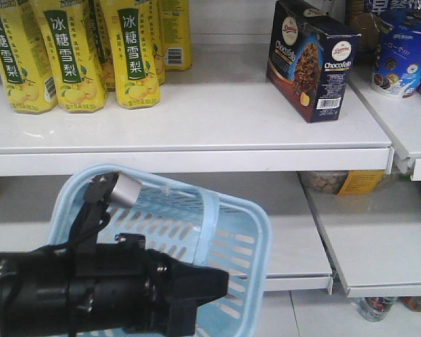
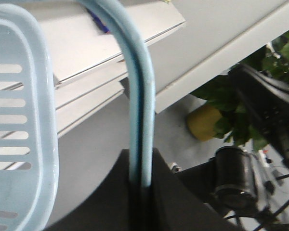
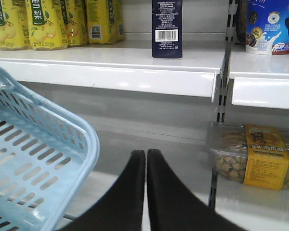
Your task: Left arm holds basket, right arm returns cookies
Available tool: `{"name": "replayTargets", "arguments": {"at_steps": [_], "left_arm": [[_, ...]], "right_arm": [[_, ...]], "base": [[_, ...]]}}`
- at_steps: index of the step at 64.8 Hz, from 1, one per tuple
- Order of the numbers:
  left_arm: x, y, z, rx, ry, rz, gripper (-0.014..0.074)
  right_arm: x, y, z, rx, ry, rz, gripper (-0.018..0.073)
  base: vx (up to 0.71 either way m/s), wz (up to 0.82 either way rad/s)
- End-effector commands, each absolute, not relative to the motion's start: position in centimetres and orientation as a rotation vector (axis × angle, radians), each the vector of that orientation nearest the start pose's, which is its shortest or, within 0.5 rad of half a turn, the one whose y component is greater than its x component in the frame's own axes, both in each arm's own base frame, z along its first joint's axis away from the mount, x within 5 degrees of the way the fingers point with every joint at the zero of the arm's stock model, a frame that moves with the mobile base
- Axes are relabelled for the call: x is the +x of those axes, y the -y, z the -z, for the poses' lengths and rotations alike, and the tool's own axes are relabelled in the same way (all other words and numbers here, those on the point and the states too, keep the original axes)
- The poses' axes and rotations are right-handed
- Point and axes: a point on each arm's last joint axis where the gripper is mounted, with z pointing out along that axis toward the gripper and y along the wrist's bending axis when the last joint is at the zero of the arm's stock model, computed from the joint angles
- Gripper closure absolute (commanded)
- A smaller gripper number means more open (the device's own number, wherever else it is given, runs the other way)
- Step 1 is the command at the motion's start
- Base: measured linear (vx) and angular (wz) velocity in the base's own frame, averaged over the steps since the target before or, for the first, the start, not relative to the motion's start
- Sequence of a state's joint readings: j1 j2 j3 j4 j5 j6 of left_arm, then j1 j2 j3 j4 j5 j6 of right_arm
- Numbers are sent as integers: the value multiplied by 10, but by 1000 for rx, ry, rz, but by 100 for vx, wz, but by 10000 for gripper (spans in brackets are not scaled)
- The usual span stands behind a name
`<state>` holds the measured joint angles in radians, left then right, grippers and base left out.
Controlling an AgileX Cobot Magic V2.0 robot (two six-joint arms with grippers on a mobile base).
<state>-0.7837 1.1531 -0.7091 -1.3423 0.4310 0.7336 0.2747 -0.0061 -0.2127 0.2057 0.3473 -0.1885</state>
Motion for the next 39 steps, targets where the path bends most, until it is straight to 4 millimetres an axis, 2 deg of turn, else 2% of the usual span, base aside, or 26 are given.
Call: {"name": "replayTargets", "arguments": {"at_steps": [1,20,29,39], "left_arm": [[135,181,-298,537,-2087,1116,603],[122,137,-268,585,-1911,709,603],[115,118,-258,580,-1828,612,603],[110,96,-247,475,-1816,594,603]], "right_arm": [[37,-16,-267,-250,-1514,-265,568],[37,-16,-267,-250,-1514,-265,568],[37,-16,-267,-250,-1514,-265,568],[37,-16,-266,-250,-1515,-265,568]], "base": [[0,0],[0,0],[0,0],[0,0]]}}
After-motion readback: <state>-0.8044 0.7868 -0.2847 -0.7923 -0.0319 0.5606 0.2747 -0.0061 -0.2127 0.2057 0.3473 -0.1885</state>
